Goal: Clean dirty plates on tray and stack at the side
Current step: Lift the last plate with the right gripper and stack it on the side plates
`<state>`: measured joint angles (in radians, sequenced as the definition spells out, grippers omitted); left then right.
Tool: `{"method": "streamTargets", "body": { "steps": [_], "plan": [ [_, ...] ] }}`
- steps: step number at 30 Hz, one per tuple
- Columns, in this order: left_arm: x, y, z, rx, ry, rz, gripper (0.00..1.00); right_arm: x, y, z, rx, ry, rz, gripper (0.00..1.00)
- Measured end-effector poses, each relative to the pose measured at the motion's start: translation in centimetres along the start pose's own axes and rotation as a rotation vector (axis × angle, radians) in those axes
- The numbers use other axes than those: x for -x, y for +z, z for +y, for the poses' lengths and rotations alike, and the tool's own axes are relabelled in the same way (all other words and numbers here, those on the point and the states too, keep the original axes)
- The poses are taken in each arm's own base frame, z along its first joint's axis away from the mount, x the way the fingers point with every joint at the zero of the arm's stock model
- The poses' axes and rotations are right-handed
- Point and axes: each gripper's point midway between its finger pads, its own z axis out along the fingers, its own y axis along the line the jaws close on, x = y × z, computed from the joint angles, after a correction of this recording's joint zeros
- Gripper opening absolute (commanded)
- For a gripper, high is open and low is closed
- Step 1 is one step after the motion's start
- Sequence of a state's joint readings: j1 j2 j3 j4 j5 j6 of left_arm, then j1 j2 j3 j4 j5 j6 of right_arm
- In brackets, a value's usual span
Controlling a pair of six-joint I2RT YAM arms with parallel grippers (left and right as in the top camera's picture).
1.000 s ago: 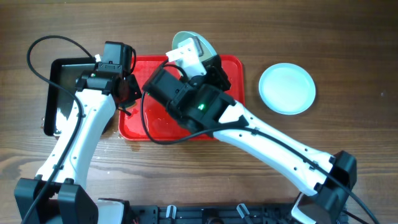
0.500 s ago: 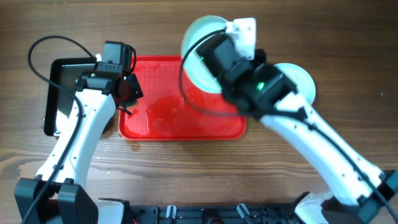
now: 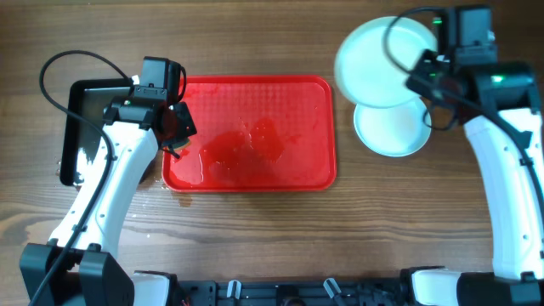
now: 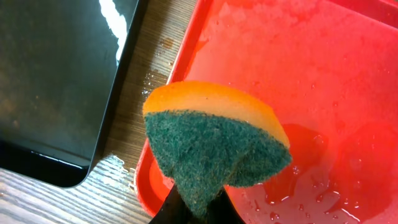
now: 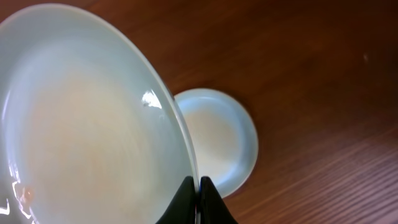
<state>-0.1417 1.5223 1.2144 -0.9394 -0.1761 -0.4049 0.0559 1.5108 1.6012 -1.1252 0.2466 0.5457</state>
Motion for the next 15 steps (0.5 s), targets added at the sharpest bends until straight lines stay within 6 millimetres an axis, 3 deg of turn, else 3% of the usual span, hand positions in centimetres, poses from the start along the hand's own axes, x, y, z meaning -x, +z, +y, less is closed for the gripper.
{"method": "streamTargets", "body": {
  "steps": [6, 11, 15],
  "plan": [
    [-0.1, 0.0, -0.2, -0.010, 0.000, 0.005, 0.04, -3.7, 8.2, -5.4, -0.107, 0.113, 0.126, 0.04],
    [-0.1, 0.0, -0.2, -0.013, 0.000, 0.006, 0.04, -4.3, 11.0, -6.9, -0.092, 0.193, 0.117, 0.04],
    [0.0, 0.0, -0.3, -0.018, -0.001, 0.004, 0.04, -5.7, 12.6, -6.4, -0.048, 0.207, 0.157, 0.08]
  ]
}}
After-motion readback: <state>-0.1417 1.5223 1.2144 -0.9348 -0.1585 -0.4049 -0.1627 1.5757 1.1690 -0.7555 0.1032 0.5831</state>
